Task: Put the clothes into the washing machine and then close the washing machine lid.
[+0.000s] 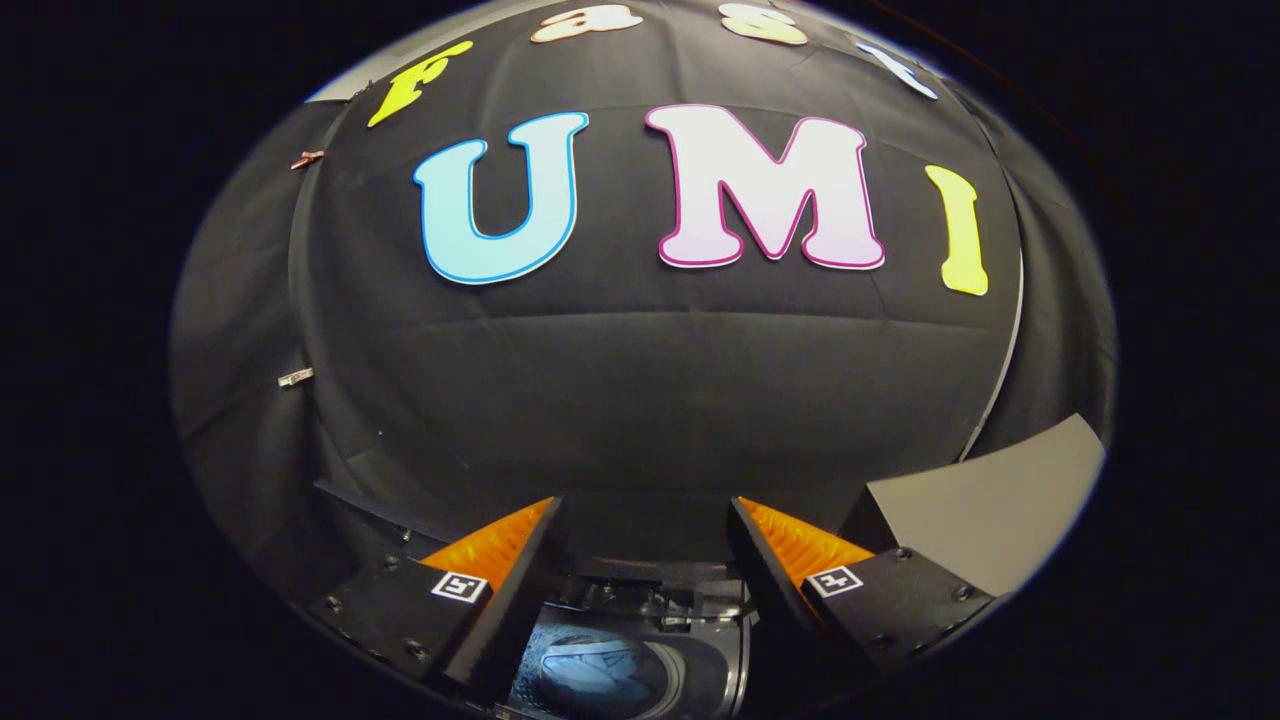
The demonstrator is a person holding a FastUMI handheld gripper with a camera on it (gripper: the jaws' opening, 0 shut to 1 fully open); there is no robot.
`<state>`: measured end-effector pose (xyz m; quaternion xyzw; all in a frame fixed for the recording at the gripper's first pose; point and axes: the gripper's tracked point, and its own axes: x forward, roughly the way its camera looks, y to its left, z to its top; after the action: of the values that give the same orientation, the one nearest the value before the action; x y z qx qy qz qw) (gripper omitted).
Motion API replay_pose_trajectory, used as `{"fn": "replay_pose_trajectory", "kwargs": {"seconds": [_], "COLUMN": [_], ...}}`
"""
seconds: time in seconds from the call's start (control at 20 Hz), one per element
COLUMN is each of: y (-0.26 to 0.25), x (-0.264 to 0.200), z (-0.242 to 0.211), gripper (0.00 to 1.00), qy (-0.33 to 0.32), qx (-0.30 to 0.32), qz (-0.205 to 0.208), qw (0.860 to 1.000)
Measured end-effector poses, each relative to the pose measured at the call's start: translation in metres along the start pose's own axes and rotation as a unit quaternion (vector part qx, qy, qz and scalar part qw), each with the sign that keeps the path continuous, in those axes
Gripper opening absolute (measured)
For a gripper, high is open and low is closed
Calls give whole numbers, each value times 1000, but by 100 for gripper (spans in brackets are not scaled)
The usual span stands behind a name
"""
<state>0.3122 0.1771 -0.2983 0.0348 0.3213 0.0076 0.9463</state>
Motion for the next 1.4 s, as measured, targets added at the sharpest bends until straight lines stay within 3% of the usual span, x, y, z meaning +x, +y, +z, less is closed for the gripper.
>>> {"fn": "replay_pose_trajectory", "kwargs": {"seconds": [0.2, 0.6, 1.05, 1.4], "y": [2, 12, 16, 2], "x": [-34, -70, -116, -179], "z": [-22, -85, -45, 13], "gripper": [99, 99, 99, 99], "qy": [8, 77, 18, -68], "qx": [-8, -34, -33, -35], "qz": [-10, 13, 34, 53], "qw": [1000, 996, 999, 996]}}
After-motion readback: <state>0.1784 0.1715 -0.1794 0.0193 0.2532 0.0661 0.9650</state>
